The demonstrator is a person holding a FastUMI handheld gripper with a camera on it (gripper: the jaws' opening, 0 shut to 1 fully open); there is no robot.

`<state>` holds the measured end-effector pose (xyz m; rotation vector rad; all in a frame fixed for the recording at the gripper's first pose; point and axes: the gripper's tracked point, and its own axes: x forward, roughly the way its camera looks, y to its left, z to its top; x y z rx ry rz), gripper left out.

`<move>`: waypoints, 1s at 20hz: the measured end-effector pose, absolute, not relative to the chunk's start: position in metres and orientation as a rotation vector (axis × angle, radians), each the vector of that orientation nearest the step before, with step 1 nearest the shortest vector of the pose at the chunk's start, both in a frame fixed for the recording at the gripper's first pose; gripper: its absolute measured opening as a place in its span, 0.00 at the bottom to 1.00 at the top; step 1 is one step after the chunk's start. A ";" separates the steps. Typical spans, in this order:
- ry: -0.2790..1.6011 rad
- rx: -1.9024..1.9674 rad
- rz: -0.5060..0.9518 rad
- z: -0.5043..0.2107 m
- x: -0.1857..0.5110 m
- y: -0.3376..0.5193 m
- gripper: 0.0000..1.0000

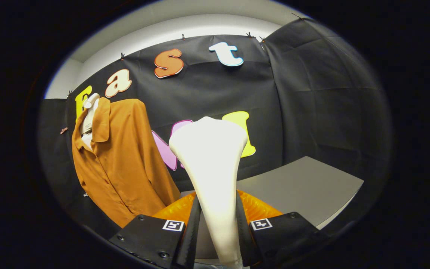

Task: Iron the clothes twice with a garment steamer, once on the left side and once on the right side.

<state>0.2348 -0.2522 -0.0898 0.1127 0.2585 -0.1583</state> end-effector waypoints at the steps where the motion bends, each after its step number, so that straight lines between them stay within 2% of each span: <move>1: 0.253 0.115 -0.160 -0.088 0.234 -0.240 0.50; 12: 0.253 0.055 -0.081 -0.095 0.252 -0.084 0.50; 20: 0.291 0.036 -0.058 -0.114 0.273 -0.027 0.50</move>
